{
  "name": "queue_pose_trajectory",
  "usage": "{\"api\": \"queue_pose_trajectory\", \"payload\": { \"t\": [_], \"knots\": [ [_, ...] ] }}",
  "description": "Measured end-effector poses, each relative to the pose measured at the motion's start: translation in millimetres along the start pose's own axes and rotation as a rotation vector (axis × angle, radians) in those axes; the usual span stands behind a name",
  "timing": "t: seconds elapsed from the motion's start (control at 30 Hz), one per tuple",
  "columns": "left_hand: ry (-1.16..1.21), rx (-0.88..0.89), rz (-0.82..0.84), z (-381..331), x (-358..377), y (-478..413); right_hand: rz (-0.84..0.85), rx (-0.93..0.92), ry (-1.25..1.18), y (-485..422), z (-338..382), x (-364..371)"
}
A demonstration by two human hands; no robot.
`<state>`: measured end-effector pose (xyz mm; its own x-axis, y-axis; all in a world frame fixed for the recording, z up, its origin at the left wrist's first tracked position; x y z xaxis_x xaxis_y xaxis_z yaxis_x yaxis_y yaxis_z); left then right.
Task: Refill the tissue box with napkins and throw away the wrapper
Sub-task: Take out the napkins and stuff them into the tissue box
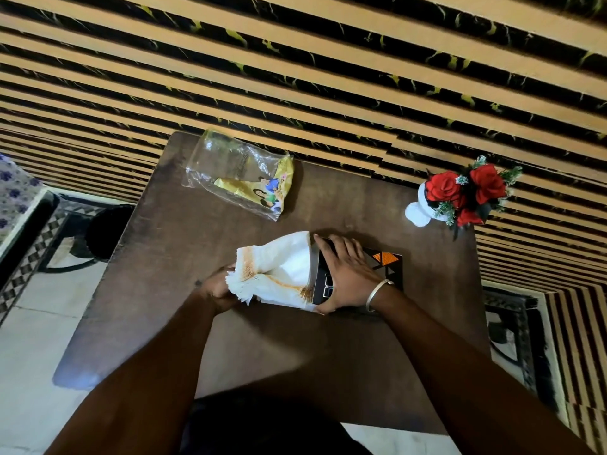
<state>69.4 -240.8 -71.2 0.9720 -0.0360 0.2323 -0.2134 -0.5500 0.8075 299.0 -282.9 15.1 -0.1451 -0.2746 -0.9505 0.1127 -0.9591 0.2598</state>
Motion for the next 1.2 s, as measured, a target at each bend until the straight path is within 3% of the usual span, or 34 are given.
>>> {"api": "queue_pose_trajectory", "payload": {
  "t": [0.3,0.4,0.53,0.87,1.03,1.13,1.2],
  "knots": [
    [-0.382,0.194,0.038,-20.1,-2.2,-18.6,-0.047,0.005,0.003,4.7,0.7,-1.0],
    [-0.381,0.317,0.014,-29.7,8.7,-14.0,-0.071,0.016,-0.003,4.5,-0.2,-3.5],
    [-0.318,0.124,0.042,-15.9,29.2,-8.3,-0.053,-0.015,-0.011,4.5,5.1,-7.6],
    [-0.337,0.153,0.093,8.3,57.7,-6.1,-0.06,-0.063,-0.025,5.3,25.4,-3.7],
    [-0.56,0.225,0.084,17.5,76.8,-4.0,-0.022,-0.017,-0.017,9.8,18.8,4.3],
    [-0.821,0.422,0.127,18.8,92.5,5.4,-0.001,-0.012,-0.008,11.5,17.3,8.4],
    [-0.944,0.487,0.066,21.6,96.4,4.4,0.005,-0.011,-0.003,10.8,18.1,9.6]
  ]
}}
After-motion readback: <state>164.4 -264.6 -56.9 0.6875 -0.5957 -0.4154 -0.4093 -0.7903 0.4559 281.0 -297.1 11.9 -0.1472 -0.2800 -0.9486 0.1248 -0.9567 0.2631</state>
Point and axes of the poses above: each hand's wrist, its own y-axis away from the middle knuckle, its own x-axis out of the palm, z = x × y, the point moved 5 cm from there along -y, towards the middle knuckle, and after that the axes turned 11 degrees about -z, right-handed, at the moved point
